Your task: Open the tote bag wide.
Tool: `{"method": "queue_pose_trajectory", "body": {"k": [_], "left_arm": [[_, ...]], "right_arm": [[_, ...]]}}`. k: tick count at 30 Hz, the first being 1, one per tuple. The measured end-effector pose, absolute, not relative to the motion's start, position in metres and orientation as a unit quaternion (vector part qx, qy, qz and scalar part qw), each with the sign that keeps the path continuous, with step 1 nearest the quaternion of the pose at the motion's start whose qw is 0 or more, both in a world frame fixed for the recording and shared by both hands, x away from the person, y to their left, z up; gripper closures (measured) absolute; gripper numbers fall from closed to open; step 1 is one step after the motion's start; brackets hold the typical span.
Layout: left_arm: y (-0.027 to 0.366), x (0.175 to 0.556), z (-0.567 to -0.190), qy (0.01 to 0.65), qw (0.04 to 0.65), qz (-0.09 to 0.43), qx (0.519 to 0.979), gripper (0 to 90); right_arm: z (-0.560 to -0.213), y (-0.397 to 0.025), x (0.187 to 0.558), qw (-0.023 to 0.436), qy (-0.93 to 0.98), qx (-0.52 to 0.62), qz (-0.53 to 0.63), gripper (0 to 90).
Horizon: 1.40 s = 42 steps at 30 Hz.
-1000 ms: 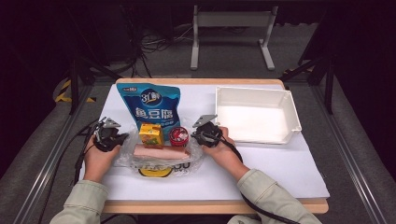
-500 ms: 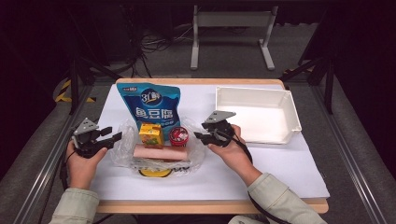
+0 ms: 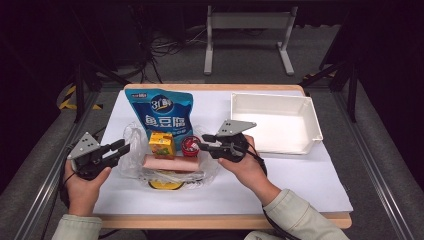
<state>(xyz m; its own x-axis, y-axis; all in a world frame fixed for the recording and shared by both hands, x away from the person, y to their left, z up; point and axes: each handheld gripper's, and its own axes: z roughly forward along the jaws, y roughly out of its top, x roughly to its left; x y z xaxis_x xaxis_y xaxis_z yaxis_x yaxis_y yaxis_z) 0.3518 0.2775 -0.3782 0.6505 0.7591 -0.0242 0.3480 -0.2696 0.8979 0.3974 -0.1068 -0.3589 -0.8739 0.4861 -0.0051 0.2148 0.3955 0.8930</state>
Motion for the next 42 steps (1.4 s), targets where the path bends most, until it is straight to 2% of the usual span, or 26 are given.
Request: {"method": "queue_pose_trajectory", "body": {"k": [3, 10, 15, 22, 24, 26, 27, 30, 36, 41, 42], "left_arm": [[0.27, 0.357, -0.387, 0.352, 0.467, 0.196, 0.787, 85.3], [0.269, 0.368, -0.407, 0.37, 0.434, 0.159, 0.806, 89.6], [0.277, 0.371, -0.42, 0.4, 0.415, 0.131, 0.806, 90.0], [0.276, 0.366, -0.433, 0.392, 0.396, 0.096, 0.825, 90.0], [0.273, 0.364, -0.435, 0.385, 0.387, 0.093, 0.833, 89.9], [0.272, 0.364, -0.436, 0.381, 0.384, 0.086, 0.836, 89.9], [0.272, 0.364, -0.436, 0.381, 0.384, 0.086, 0.836, 89.9], [0.269, 0.364, -0.438, 0.375, 0.374, 0.083, 0.844, 90.0], [0.268, 0.365, -0.441, 0.374, 0.367, 0.071, 0.849, 90.0], [0.266, 0.365, -0.442, 0.373, 0.365, 0.067, 0.851, 90.0], [0.266, 0.365, -0.442, 0.371, 0.364, 0.065, 0.852, 90.0]], "right_arm": [[-0.365, -0.098, 0.397, 0.114, 0.83, 0.206, 0.506, 71.3], [-0.381, -0.089, 0.396, 0.099, 0.851, 0.198, 0.476, 77.5], [-0.391, -0.1, 0.399, 0.089, 0.855, 0.214, 0.463, 73.5], [-0.406, -0.109, 0.398, 0.074, 0.87, 0.221, 0.435, 51.2], [-0.408, -0.11, 0.398, 0.069, 0.867, 0.222, 0.44, 41.2], [-0.411, -0.108, 0.396, 0.064, 0.87, 0.206, 0.443, 27.5], [-0.411, -0.108, 0.396, 0.064, 0.87, 0.206, 0.443, 27.5], [-0.417, -0.104, 0.39, 0.063, 0.881, 0.183, 0.433, 18.9], [-0.427, -0.105, 0.393, 0.064, 0.888, 0.195, 0.412, 22.0], [-0.43, -0.106, 0.391, 0.079, 0.901, 0.174, 0.388, 42.8], [-0.43, -0.106, 0.39, 0.082, 0.903, 0.17, 0.386, 44.6]]}}
